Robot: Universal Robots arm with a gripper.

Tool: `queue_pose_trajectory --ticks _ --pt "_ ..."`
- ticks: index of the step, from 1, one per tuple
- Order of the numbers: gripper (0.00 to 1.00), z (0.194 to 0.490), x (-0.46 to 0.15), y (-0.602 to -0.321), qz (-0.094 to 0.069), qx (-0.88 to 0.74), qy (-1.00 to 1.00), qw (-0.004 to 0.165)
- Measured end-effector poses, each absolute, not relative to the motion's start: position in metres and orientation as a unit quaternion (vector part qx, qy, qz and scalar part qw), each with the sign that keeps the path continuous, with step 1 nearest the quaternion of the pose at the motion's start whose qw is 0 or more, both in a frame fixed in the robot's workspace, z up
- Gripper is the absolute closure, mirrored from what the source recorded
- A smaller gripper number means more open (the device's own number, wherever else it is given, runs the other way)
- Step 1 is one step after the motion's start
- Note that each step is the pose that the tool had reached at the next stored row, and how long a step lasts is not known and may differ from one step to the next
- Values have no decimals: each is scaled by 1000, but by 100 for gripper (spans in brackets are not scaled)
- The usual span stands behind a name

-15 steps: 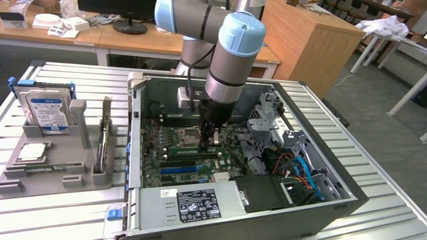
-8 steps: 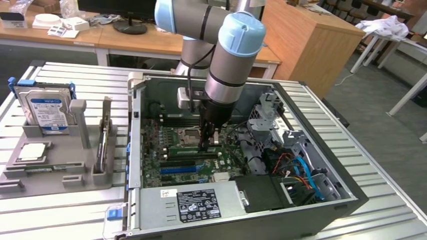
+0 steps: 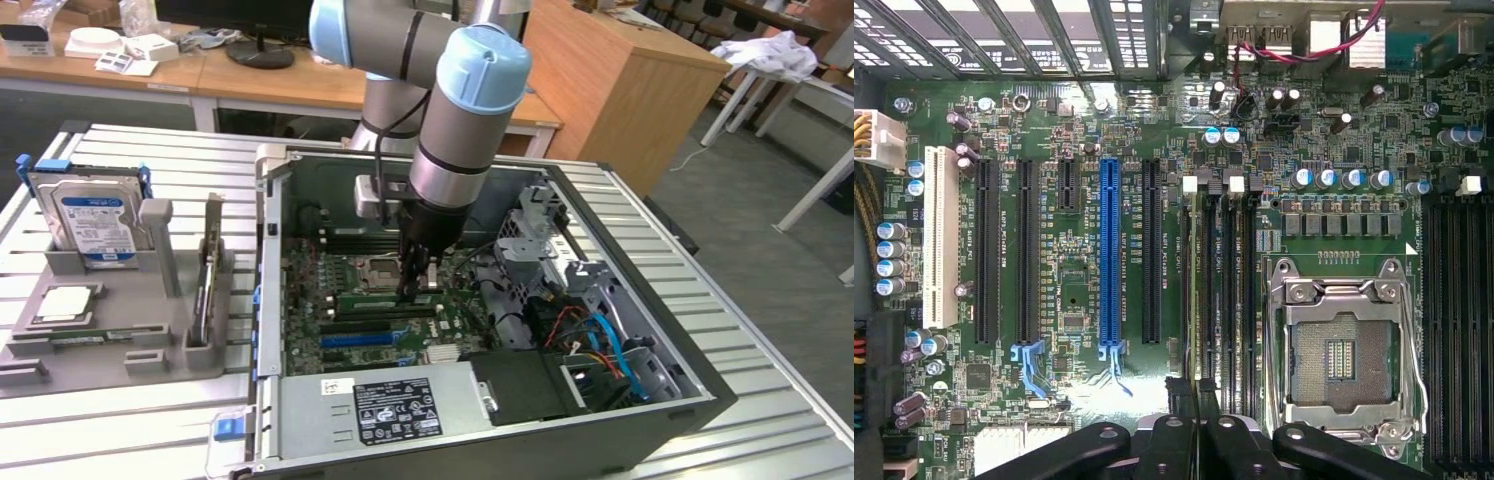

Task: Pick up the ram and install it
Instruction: 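Insert the ram into the slot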

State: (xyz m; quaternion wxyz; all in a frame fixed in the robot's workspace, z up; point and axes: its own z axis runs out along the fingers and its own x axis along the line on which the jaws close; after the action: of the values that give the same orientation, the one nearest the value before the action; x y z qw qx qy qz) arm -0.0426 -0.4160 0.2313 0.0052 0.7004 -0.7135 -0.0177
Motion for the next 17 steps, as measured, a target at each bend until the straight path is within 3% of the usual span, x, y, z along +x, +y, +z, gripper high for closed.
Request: queue_pose_trajectory --ticks 17 --pt "88 230 -43 -416 -18 703 -711 5"
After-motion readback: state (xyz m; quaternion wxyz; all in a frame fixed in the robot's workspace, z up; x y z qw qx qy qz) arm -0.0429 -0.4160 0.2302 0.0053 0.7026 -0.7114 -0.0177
